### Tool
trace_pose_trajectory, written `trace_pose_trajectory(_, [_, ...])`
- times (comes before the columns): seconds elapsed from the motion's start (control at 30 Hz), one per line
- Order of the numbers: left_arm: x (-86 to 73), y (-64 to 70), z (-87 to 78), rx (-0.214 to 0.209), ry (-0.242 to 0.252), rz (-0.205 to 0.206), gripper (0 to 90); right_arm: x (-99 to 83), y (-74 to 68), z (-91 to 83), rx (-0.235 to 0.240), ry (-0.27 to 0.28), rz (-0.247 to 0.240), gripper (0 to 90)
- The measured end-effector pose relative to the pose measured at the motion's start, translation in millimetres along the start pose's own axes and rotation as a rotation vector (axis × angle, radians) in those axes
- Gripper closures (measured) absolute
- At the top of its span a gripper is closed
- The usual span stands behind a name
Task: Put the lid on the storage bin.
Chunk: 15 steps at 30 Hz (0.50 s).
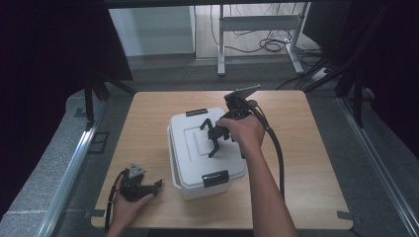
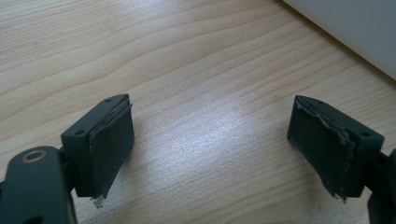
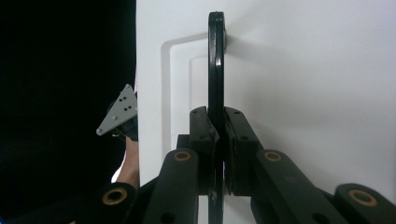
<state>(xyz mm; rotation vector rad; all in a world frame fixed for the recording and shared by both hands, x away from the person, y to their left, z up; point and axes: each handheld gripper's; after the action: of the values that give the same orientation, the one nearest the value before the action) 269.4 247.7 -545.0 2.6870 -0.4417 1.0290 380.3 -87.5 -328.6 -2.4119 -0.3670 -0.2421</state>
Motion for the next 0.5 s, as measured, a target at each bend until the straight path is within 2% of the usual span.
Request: trace_pose_trajectory(0.5, [0.0, 0.0, 0.0, -0.001, 0.0, 0.001, 14.5, 4.3, -2.1, 13.0, -0.005, -0.007, 0.016, 83.5])
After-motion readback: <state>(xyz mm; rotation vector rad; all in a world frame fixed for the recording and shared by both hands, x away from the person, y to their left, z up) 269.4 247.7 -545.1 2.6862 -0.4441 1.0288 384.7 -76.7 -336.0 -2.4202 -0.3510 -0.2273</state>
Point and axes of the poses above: each handheld gripper's, and its own axes: z roughly forward along the jaws, x roughly out of its top, y roughly to its right, and after that the axes turned 6 degrees about -z, right-handed
